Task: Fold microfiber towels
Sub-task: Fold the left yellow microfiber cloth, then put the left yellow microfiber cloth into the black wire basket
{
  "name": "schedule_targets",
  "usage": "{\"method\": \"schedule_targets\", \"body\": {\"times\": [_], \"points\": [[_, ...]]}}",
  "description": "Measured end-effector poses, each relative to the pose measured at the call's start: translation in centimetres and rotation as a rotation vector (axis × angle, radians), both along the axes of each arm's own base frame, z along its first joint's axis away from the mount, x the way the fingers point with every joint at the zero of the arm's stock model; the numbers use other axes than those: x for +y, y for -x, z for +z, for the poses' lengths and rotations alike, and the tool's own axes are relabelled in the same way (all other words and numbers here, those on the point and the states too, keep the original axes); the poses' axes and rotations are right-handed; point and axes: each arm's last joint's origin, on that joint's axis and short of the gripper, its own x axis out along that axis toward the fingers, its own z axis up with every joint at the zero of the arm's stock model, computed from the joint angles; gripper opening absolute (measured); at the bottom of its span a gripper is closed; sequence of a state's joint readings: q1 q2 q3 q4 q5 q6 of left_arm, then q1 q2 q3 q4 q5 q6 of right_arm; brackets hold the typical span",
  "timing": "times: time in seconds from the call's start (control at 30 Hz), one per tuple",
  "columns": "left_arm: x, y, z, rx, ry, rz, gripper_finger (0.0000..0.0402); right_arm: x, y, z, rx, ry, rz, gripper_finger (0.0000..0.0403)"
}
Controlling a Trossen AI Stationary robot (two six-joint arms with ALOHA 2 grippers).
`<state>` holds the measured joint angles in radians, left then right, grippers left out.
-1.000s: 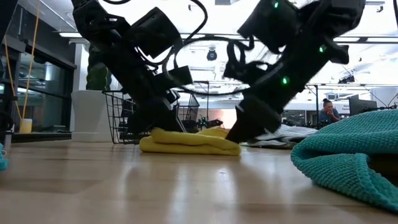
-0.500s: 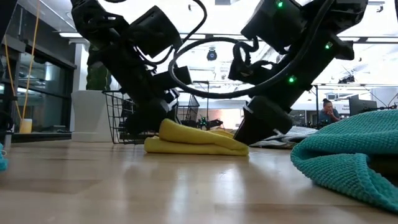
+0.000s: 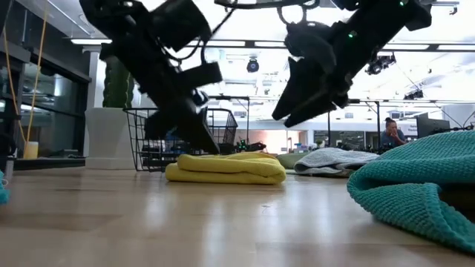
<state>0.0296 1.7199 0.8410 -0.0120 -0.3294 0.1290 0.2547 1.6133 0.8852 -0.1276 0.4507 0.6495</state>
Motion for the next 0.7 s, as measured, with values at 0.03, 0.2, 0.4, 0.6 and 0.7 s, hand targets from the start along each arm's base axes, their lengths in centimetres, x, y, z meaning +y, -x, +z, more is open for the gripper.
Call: {"method": "schedule_targets", "body": {"times": [0.03,0.2,0.4,0.6,0.7], "points": [[-0.2,0.3,0.5,0.003,0.001,-0.002,0.0000,-0.1,0.1,-0.1,0.001,-0.054,-0.046,0.0224],[-1.5,1.7,3.8,-0.035,0.016,-0.054,0.0000,-0.8,0.8,-1.0,0.052,-0.235,-0.245,0.0224],[-4.1,4.3,9.0,-0.174,0.117,-0.196,0.0000,-2.1,0.0,-2.1,0.072,-0.358,-0.301,0.0224],[-7.0,7.5,12.5,-0.266,0.185,-0.348,0.0000,-3.4,-1.2,-3.9,0.077,-0.453,-0.326,0.0224],[-8.3,8.8,13.7,-0.319,0.187,-0.380,0.0000,-3.9,-1.9,-4.8,0.051,-0.473,-0.350,0.0224]]}}
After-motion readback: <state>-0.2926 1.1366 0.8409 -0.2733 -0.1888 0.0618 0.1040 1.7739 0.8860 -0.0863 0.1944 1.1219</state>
